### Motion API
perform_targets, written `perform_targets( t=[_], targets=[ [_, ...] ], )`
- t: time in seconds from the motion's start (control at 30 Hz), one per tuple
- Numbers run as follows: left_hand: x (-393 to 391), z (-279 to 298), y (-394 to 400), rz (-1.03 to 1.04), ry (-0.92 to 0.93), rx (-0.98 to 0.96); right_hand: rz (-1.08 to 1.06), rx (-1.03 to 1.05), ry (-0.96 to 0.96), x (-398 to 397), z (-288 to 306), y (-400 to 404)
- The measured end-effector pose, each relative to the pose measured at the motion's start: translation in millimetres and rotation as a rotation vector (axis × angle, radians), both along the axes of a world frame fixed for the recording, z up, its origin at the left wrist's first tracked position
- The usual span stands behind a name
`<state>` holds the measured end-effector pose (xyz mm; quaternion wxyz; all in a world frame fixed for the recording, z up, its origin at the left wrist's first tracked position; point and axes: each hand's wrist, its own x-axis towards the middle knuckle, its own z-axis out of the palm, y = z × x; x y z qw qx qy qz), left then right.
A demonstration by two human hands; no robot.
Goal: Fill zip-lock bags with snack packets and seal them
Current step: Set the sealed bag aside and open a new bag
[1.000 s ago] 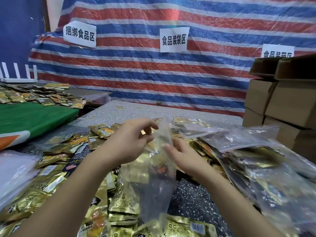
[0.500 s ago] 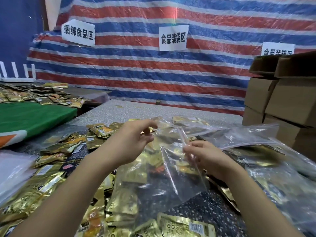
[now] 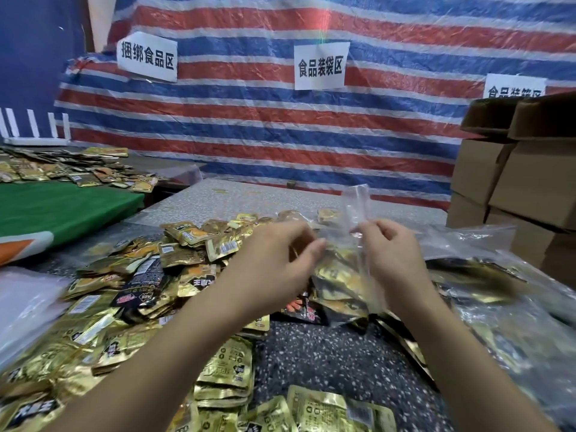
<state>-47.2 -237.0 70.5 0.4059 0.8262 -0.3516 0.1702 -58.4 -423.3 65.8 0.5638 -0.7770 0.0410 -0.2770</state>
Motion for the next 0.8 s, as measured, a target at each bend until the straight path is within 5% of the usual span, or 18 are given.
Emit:
perform_targets(
  t=[0.17,0.3,0.5,0.8],
  targets=[
    [2.1,-7.9,-7.9,-0.008,0.100,-0.046,0.310,-0.050,0.100,-8.4,-1.6,24.1],
    [10.8,-8.8,-1.5,-0.011,0.185,-0.090,0.402,0.176,0.177,-8.1,-4.7,23.7],
    [19.4,-13.7,2.0,0.039,0.079,0.009,0.560,0.373,0.289,-8.4,-3.7,18.6],
    [12.3,-11.9,4.8,0.083,-0.117,0.292,0.354,0.102,0.190,-7.7,-9.1,24.0]
  ],
)
